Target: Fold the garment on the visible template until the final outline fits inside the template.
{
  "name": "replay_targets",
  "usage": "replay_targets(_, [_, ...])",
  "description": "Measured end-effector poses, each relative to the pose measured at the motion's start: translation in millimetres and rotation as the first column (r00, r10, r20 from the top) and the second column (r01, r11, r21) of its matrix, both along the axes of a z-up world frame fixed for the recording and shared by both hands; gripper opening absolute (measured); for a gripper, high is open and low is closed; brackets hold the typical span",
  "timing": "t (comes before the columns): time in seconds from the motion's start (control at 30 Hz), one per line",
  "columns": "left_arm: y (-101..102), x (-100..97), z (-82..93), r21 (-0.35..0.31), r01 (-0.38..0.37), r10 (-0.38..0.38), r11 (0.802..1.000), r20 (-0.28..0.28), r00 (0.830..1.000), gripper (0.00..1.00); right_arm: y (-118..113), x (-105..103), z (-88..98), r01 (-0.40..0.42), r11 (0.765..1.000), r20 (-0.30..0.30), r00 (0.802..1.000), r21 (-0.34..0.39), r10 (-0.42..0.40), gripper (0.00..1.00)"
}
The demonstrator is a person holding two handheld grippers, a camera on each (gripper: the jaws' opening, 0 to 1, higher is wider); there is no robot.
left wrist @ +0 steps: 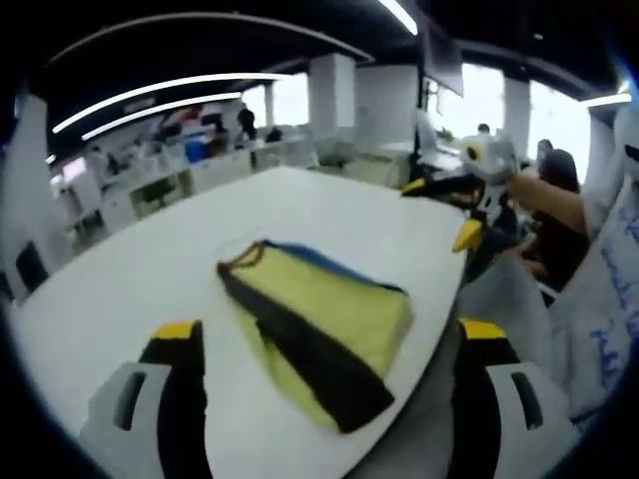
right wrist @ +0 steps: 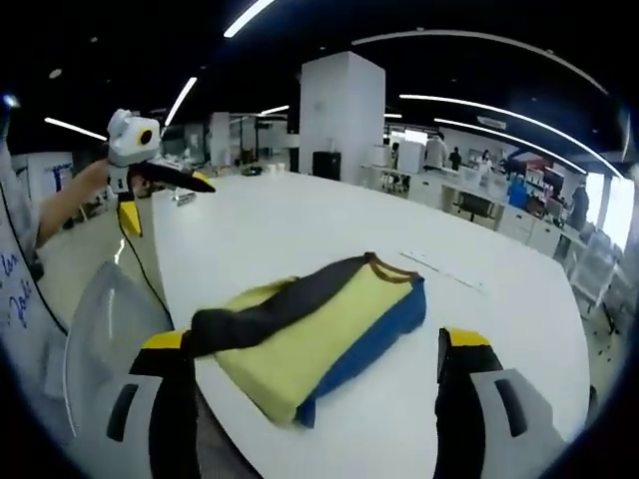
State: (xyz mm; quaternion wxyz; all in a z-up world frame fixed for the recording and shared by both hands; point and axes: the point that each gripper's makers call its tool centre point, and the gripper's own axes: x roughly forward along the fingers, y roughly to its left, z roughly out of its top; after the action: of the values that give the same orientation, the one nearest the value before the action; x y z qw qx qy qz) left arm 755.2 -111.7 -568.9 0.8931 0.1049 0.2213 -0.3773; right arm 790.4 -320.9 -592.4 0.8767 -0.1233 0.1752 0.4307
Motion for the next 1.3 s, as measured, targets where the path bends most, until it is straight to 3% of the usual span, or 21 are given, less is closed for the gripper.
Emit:
replay_targets(0.43, [15,-7.3,-4.9,-0.018,-0.034,0.035,0.999,0.009,0.999,1.00,0,-15,-6.6,0.028,0.999,-0.007,1.000,0.025,-0.028,1.00])
replay_targets(0.83, [25,-15.8,-12.4,-0.034,-0.078,0.078,0.996,-0.007,0.997,1.00,-3,-9,-12.2,0.057,0.998,-0.011,0.998,0.027,-0.056,1.00])
replay_targets(1.03, [30,-12.8,-8.5,-0.078,-0.094,0.094,0.993,-0.007,0.996,1.00,0,-5,-13.1,0.060,0.997,-0.019,0.998,0.041,-0.059,1.00])
replay_targets(1.3, [34,-13.3,-22.1,-0.052,-0.107,0.105,0.993,-0.038,0.994,1.00,-4,-1,-17.5,0.079,0.994,-0.053,0.996,0.069,-0.075,1.00])
